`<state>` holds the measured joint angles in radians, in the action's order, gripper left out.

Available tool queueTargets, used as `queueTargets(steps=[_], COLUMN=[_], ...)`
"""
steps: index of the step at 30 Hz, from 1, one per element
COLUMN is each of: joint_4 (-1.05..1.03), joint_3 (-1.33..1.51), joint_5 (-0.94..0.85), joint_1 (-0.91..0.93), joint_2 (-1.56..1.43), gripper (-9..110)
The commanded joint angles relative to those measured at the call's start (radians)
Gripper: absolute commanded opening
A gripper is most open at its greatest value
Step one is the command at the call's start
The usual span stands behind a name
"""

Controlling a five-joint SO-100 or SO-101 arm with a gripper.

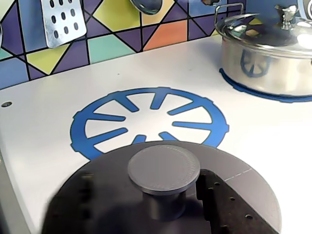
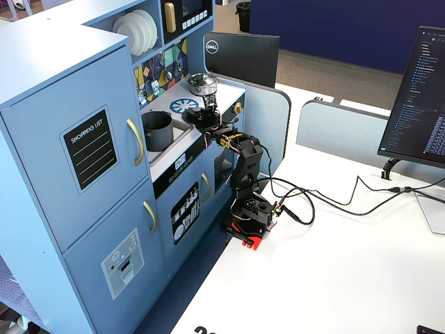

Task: Take off the lid from the gray recipient and place it on the counter

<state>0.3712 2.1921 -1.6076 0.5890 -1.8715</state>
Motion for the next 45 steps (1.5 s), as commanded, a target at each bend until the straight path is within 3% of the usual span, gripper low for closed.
queueTargets(steps=[1,23,27,30,36,40,45], joint_4=[0.017,0.021,-0.057,-0.247,-1.112,-1.379,-1.493], joint_3=[-0.009,-0.115,-0.164,-0.161,-0.232,-0.138,0.112], joint_5=[-0.012,0.003,0.006,0.051,0.126,0.163,0.201], joint_1=[0.023,0.014,0.002,-0.026,-0.158,-0.278,-0.402], joint_2=[-0.031,-0.137,-0.219,-0.374,-0.741,-0.894,-1.022], gripper=[28,24,22,18,0,0,0])
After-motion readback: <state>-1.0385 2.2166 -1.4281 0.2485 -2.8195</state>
